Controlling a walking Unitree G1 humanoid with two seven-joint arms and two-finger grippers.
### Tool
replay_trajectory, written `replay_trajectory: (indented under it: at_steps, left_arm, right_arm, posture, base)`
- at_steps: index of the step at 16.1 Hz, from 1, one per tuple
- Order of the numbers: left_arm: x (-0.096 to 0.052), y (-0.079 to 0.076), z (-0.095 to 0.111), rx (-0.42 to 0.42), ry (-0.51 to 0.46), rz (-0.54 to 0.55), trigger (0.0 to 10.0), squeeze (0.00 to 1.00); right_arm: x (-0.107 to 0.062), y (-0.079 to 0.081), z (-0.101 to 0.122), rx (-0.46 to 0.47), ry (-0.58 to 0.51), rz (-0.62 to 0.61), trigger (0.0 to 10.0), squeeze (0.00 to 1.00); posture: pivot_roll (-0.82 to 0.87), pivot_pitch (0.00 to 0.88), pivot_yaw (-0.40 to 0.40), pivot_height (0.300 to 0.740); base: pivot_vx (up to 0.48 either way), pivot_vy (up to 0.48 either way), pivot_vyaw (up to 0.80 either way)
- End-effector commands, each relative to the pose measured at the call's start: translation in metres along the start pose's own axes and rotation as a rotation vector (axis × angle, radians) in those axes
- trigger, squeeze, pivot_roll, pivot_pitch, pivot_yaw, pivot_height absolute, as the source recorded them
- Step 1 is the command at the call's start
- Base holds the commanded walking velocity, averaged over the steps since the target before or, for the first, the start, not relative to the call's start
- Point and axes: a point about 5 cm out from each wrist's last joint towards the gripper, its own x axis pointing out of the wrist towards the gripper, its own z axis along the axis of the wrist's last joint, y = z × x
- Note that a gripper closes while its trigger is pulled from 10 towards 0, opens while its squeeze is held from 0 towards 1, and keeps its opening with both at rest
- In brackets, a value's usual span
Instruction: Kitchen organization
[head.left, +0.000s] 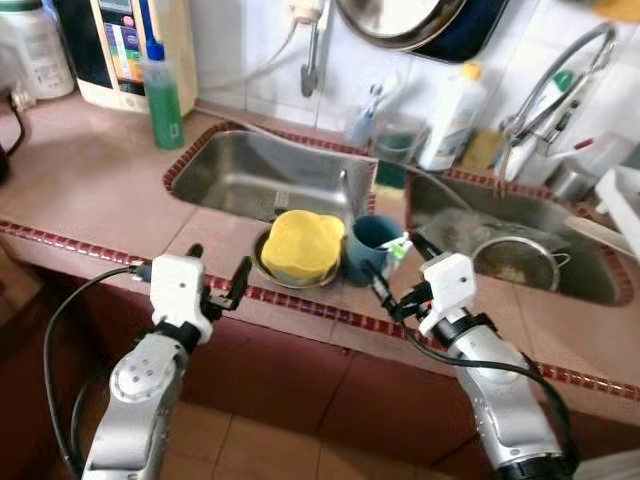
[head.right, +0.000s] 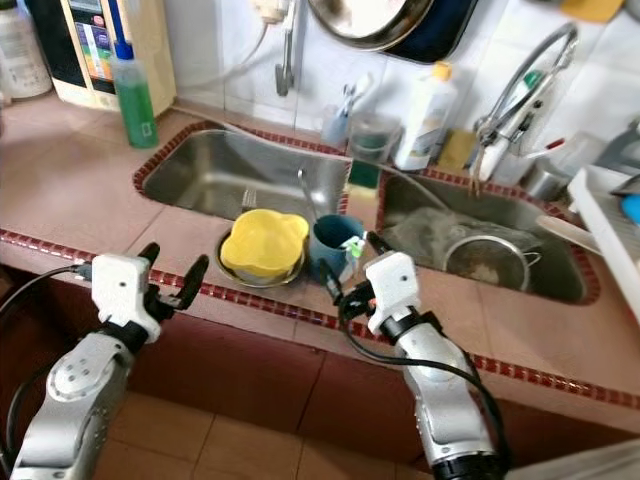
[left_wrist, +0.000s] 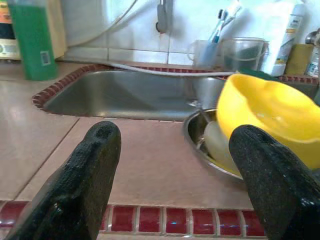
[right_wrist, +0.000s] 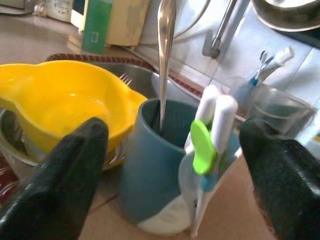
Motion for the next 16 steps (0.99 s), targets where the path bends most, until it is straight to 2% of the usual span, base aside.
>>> replay_trajectory:
  at_steps: [1, 4, 9, 11, 13, 16]
  left_arm:
    - [0.001, -0.005, 0.006, 0.005, -0.031, -0.017, 10.0, 0.0]
    - [0.002, -0.006, 0.007, 0.009, -0.036, -0.017, 10.0, 0.0]
    - [0.001, -0.028, 0.011, 0.06, -0.04, -0.167, 10.0, 0.0]
    - [0.001, -0.031, 0.012, 0.072, -0.042, -0.187, 10.0, 0.0]
    - [0.001, -0.031, 0.013, 0.074, -0.046, -0.19, 10.0, 0.0]
    - [0.0, -0.033, 0.014, 0.075, -0.046, -0.188, 10.0, 0.0]
  right_arm:
    - [-0.001, -0.008, 0.001, -0.02, 0.006, -0.008, 10.0, 0.0]
    - [0.0, -0.011, 0.002, -0.031, 0.005, -0.004, 10.0, 0.0]
    - [0.001, -0.046, 0.008, -0.14, 0.035, 0.034, 10.0, 0.0]
    - [0.001, -0.051, 0.009, -0.151, 0.042, 0.051, 10.0, 0.0]
    - [0.001, -0.052, 0.009, -0.164, 0.044, 0.087, 0.0, 0.0]
    - [0.002, -0.044, 0.006, -0.153, 0.037, 0.13, 0.0, 0.0]
  posture:
    - [0.05, 0.0, -0.12, 0.732]
    - [0.05, 0.0, -0.122, 0.732]
    - [0.05, 0.0, -0.122, 0.732]
    - [0.05, 0.0, -0.123, 0.732]
    - [0.05, 0.0, -0.121, 0.732]
    - [0.05, 0.0, -0.121, 0.732]
  base:
    - [0.0, 0.0, 0.0]
    - [0.0, 0.0, 0.0]
    - [0.0, 0.0, 0.0]
    - [0.0, 0.0, 0.0]
    - [0.0, 0.0, 0.0]
    - [0.0, 0.0, 0.0]
